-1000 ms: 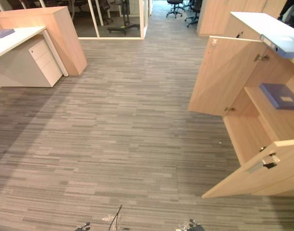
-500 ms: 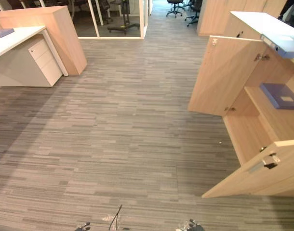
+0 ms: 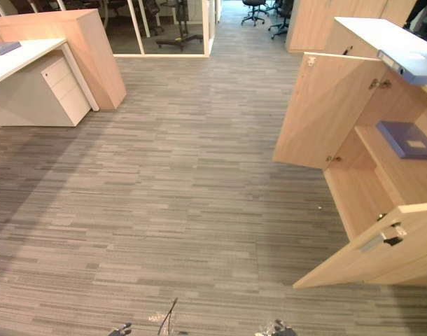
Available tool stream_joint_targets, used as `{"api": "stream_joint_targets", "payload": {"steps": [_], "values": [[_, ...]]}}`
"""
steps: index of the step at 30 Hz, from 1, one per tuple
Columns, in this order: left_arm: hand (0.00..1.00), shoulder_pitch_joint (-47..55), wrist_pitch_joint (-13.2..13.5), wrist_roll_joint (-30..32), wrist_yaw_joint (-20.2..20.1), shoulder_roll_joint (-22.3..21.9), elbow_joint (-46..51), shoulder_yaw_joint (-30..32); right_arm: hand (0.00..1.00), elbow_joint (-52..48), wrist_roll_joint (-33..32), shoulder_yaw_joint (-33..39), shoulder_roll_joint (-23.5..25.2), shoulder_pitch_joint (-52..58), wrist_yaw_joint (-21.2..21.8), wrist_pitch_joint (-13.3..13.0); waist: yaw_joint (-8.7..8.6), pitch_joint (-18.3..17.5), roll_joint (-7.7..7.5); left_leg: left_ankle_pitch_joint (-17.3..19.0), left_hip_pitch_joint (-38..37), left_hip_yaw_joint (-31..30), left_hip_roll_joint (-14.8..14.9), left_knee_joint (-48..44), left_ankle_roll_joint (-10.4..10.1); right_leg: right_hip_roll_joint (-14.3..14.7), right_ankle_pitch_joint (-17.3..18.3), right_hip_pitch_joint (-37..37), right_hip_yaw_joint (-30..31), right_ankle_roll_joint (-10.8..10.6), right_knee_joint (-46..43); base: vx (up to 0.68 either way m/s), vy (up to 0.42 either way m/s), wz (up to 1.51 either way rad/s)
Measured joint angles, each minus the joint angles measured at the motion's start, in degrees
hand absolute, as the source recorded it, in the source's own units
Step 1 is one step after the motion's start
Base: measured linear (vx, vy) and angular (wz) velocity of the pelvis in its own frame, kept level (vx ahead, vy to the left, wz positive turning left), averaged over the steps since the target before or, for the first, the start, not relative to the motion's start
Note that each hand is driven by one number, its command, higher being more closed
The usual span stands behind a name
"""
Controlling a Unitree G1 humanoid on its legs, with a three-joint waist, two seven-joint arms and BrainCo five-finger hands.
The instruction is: Walk over to the cabinet, pick up the folder, carry it to the office cabinet, place the folder inside the office cabinet, then close the office cabinet door
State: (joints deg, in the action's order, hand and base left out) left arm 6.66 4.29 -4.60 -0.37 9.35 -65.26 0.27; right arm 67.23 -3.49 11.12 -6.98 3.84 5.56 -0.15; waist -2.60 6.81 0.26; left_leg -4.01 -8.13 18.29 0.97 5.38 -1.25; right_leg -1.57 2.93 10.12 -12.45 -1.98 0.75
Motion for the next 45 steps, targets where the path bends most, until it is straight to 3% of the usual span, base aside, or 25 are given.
{"api": "stream_joint_targets", "payload": {"steps": [15, 17, 19, 20, 22, 24, 26, 27, 28, 31, 34, 35, 37, 39, 40, 41, 42, 44, 45], "values": [[0.0, -0.18, 0.02, 0.06, -0.13, -0.2, -0.5, 2.0, 0.0, 0.13, -0.15, 0.12, 0.1, 0.0, 0.84, 0.06, 0.17, 0.13, -0.52, 0.44, 1.44, -1.13, 0.01, -1.86, 0.28, -0.31, -0.01, 0.22, -1.43, 0.02, -0.11, 0.0, -0.001, 0.04], [0.0, -1.6, 0.08, -0.43, -0.14, 0.13, -0.32, 4.32, 0.0, 0.35, -1.51, 0.31, 0.59, -0.29, 1.03, -0.03, 0.17, 1.2, -1.67, 6.51, 9.64, -0.65, 2.1, -18.18, -0.94, -1.14, -0.18, -0.44, -3.19, 0.28, -0.94, -0.06, -0.034, 0.31], [0.0, -1.61, 0.11, -0.48, -0.14, -0.05, 0.11, 5.84, 0.0, 0.71, -2.11, 1.09, 0.61, -0.17, 1.1, 0.16, 0.57, 1.54, -1.64, 11.08, 12.61, 5.37, 5.77, -29.12, -2.34, -1.09, 0.11, 1.37, -3.24, 0.87, -1.12, -0.06, 0.004, 0.1], [0.0, -1.27, 0.1, -0.46, -0.14, -0.03, 0.09, 6.55, 0.0, 0.57, -2.15, 1.38, 0.66, -0.04, 1.11, 0.16, 0.52, 1.98, -1.51, 14.66, 13.97, 7.63, 8.48, -34.81, -1.18, -1.31, 0.86, 2.77, -3.4, 1.6, -1.1, -0.04, 0.034, 0.1], [0.0, -1.34, 0.11, -0.47, -0.15, -0.01, 0.23, 6.82, 0.0, 0.27, -2.14, 1.99, 0.59, 0.34, 1.19, 0.16, 0.32, 2.06, -1.52, 16.18, 16.14, 7.4, 10.62, -36.37, 0.0, -3.09, 2.17, 3.11, -3.33, 1.04, -1.63, 0.0, 0.088, 0.06], [0.0, -1.3, 0.14, -0.5, -0.14, 0.0, 0.24, 7.28, 0.0, -0.19, -2.32, 2.87, 0.56, 0.48, 1.34, 0.1, 0.19, 2.24, -1.57, 16.0, 17.46, 6.1, 11.39, -32.29, -0.47, -6.01, 2.73, 2.94, -3.09, 0.12, -1.68, 0.06, 0.25, -0.05], [0.0, -1.06, 0.11, -0.8, -0.07, -0.34, 0.25, 8.1, 0.0, -0.21, -2.32, 3.09, 0.39, 0.39, 1.39, 0.04, -0.16, 2.5, -1.19, 11.19, 16.69, 3.49, 11.89, -24.07, -4.6, -9.54, 3.36, 3.07, -1.88, -2.48, -0.81, 0.14, 0.415, -0.12], [0.0, -0.86, 0.11, -1.01, -0.01, -0.46, 0.25, 8.13, 0.0, -0.19, -2.32, 3.09, 0.25, 0.35, 1.4, 0.05, -0.27, 2.39, -0.3, 7.82, 15.92, 5.11, 11.85, -22.67, -9.81, -10.03, 3.22, 3.43, -1.25, -3.54, 0.04, 0.16, 0.334, 0.0], [0.0, -0.73, 0.1, -1.12, 0.02, -0.4, 0.23, 8.17, 0.0, -0.15, -2.35, 3.31, 0.66, 0.31, 1.45, 0.05, -0.8, 2.62, -0.28, 6.75, 16.17, 6.53, 11.78, -23.14, -10.28, -10.69, 3.08, 3.65, -1.19, -3.83, -0.34, 0.27, 0.38, -0.02], [0.0, -0.55, 0.07, -2.18, 0.03, -0.65, 0.38, 9.14, 0.0, -0.12, -2.23, 3.52, 0.84, -0.31, 1.69, 0.16, -0.29, 3.09, -0.56, 10.96, 14.82, 9.01, 10.18, -25.14, -8.58, -10.56, 2.44, 3.19, -0.57, -4.21, -4.66, 0.31, 0.242, -0.26], [0.0, -0.02, 0.0, -2.2, 0.03, -1.26, 0.45, 9.43, 0.0, 0.01, -2.12, 3.9, 0.87, -0.19, 1.91, 0.18, 0.19, 1.65, -0.7, 14.38, 12.35, 10.15, 5.89, -24.9, -6.6, -14.12, 2.08, 2.05, -0.34, -4.79, -8.0, 0.29, 0.26, -0.39], [0.0, 0.29, 0.01, -2.21, 0.04, -1.87, 0.45, 9.32, 0.0, -0.02, -2.11, 4.64, 0.4, 0.14, 1.98, 0.16, 0.19, 1.05, 0.07, 14.45, 9.5, 11.46, 3.74, -21.5, -6.37, -16.21, 2.22, -0.31, 0.72, -4.87, -13.97, 0.3, 0.389, -0.27], [0.0, 1.0, 0.05, -2.19, 0.02, -2.31, 0.49, 8.91, 0.0, -1.3, -2.11, 5.74, -0.7, 0.41, 1.83, -0.64, 0.05, -0.35, 0.76, 12.75, 5.81, 13.02, 0.78, -17.18, -2.7, -20.3, 2.83, -6.47, 0.63, -3.65, -29.43, 0.31, 0.391, -0.21], [0.0, 0.38, 0.03, -2.18, 0.02, -1.68, 0.54, 7.66, 0.0, -2.29, -2.03, 6.59, -1.11, 0.22, 1.7, -0.89, -0.57, -0.43, 0.04, 13.27, 0.26, 13.49, -2.08, -15.13, -0.37, -26.21, 1.24, -14.2, -4.87, 2.35, -55.26, 0.26, 0.235, 0.01], [0.0, 0.26, 0.04, -2.18, 0.02, -1.64, 0.59, 7.1, 0.0, -2.27, -2.03, 7.07, -1.35, 0.16, 1.69, -0.88, -0.66, -0.4, 0.06, 13.29, -1.17, 13.36, -2.3, -14.45, -0.29, -26.91, 1.45, -14.78, -7.21, 2.92, -59.05, 0.29, 0.105, 0.12], [0.0, -0.06, 0.1, -2.19, 0.01, -1.6, 0.59, 5.91, 0.0, -2.3, -2.06, 7.71, -1.49, 0.0, 1.69, -0.77, -0.9, -0.28, 0.33, 13.26, -3.36, 12.86, -2.27, -13.43, -0.27, -27.22, 3.98, -15.71, -12.28, 4.46, -63.43, 0.37, 0.046, 0.05], [0.0, -0.63, 0.06, -2.18, -0.01, -1.46, 0.53, 5.32, 0.0, -2.47, -2.1, 8.06, -1.37, -0.31, 1.69, -0.79, -1.15, -0.04, 0.48, 13.23, -4.92, 12.67, -1.57, -13.32, -0.27, -26.67, 7.78, -17.23, -16.35, 4.12, -63.77, 0.3, -0.041, -0.01], [0.0, -1.92, 0.0, -2.15, -0.02, -1.77, 0.49, 4.91, 0.0, -4.36, -2.11, 7.69, -1.02, -0.61, 1.8, -0.8, -1.51, 1.8, 1.39, 13.06, -6.96, 12.81, 0.84, -13.82, -0.56, -24.41, 12.91, -19.34, -21.54, 4.06, -59.28, 0.25, -0.124, -0.18], [0.0, -2.25, 0.0, -2.14, -0.04, -2.05, 0.45, 4.87, 0.0, -4.75, -2.14, 7.39, -0.89, -0.7, 1.87, -0.82, -1.79, 2.12, 1.78, 12.9, -7.36, 12.83, 1.7, -13.95, -0.82, -23.38, 13.43, -20.06, -22.95, 3.86, -55.92, 0.24, -0.199, -0.2]]}}
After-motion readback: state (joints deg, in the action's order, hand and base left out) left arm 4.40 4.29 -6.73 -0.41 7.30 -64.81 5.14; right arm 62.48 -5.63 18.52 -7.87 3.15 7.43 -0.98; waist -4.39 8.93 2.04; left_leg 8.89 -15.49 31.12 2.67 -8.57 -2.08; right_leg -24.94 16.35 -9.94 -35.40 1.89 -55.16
